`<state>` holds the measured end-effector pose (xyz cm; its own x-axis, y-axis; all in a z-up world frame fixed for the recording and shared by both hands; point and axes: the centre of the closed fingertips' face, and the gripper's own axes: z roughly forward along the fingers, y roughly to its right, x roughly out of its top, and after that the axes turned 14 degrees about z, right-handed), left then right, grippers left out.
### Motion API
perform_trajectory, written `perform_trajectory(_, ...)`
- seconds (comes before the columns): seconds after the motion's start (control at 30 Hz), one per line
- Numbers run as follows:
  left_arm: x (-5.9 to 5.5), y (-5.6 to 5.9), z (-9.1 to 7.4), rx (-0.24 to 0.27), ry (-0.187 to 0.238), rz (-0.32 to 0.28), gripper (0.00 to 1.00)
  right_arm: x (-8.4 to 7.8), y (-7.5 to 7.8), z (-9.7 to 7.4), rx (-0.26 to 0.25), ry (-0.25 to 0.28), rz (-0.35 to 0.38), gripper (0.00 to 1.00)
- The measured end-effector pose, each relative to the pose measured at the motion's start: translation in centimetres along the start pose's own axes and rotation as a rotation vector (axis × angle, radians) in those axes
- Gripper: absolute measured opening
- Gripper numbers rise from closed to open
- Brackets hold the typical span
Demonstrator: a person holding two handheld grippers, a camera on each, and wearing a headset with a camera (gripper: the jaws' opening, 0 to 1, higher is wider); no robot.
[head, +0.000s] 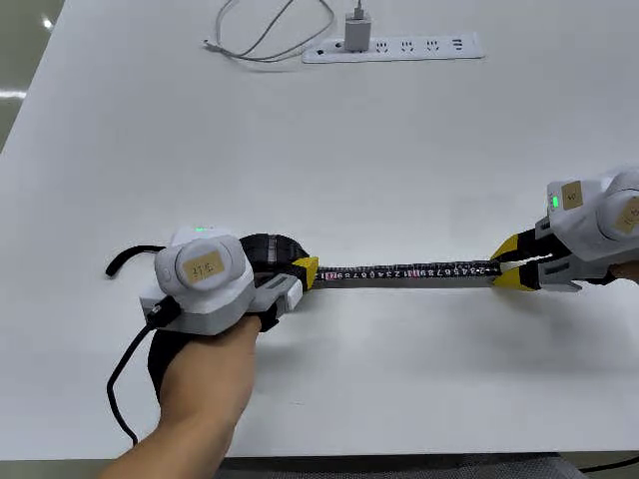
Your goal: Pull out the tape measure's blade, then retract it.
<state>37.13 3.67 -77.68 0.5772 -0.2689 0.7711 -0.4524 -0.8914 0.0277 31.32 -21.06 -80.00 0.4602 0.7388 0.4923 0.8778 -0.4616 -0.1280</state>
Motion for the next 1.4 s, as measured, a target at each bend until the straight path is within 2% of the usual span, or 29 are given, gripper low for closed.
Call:
perform_trajectory(0.3, 0.0, 0.0, 0.0, -0.007, 0.0, -0.001, 0.58, 1.1, 0.1, 0.3, -0.001, 0.02, 0.003, 0.09)
perform_trajectory(1.4, 0.0, -0.1, -0.1, -0.023, 0.006, -0.009, 0.59, 4.5, -1.1, 2.9, 0.058, 0.059, 0.001, 0.09)
